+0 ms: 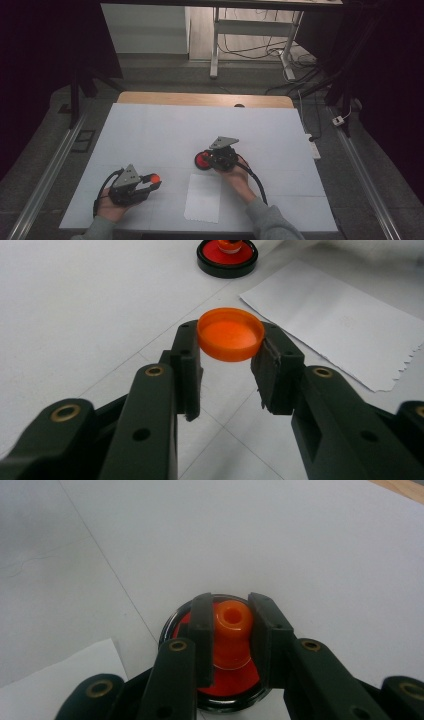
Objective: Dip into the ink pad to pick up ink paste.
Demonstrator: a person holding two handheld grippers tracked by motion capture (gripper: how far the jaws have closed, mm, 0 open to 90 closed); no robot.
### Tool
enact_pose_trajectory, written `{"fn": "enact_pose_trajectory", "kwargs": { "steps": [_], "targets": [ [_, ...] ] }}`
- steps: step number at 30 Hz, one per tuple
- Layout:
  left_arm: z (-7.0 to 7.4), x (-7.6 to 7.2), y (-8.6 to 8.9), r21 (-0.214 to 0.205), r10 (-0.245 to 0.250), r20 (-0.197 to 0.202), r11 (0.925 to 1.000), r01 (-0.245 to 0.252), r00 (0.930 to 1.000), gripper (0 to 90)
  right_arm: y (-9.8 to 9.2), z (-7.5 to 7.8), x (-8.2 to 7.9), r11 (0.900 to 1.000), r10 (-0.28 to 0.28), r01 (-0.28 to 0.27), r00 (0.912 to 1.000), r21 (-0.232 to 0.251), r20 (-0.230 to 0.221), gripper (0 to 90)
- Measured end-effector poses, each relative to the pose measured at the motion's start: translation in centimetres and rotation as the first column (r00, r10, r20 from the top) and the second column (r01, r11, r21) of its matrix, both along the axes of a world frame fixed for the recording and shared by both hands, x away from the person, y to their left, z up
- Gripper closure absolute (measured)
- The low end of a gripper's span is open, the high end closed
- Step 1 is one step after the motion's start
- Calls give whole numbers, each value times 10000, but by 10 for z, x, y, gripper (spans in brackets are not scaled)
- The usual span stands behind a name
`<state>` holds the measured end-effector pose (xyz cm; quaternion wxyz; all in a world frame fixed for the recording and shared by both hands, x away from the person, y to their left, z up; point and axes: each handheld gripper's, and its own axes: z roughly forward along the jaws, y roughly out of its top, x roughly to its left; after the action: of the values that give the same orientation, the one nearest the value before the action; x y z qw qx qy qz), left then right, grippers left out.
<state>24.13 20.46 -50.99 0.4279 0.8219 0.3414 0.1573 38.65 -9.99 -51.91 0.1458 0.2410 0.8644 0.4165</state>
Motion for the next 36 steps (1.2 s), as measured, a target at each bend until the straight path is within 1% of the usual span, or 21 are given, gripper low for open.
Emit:
{"fn": "enact_pose_trajectory", "kwargs": {
  "steps": [7, 17, 24, 25, 36],
  "targets": [
    [0, 0, -1, -4, 0, -4, 10000, 0, 10000, 651, 1, 0, -2, 9999, -87, 88, 9999, -135, 106, 723],
    [0, 0, -1, -6, -2, -32, 10000, 2, 10000, 650, 0, -1, -2, 10000, -89, 88, 9999, 32, 100, 723],
    [0, 0, -1, 2, 9, -25, 10000, -9, 10000, 650, 0, -1, -2, 9999, -107, 106, 9999, 49, 95, 723],
    [0, 0, -1, -1, 1, -27, 10000, -1, 10000, 651, 0, -1, -2, 9999, -135, 135, 9998, -23, 129, 723],
    [0, -1, -2, -2, 5, -22, 10000, -5, 10000, 651, -1, -2, -3, 9998, -140, 138, 9998, 107, 109, 724]
  ]
}}
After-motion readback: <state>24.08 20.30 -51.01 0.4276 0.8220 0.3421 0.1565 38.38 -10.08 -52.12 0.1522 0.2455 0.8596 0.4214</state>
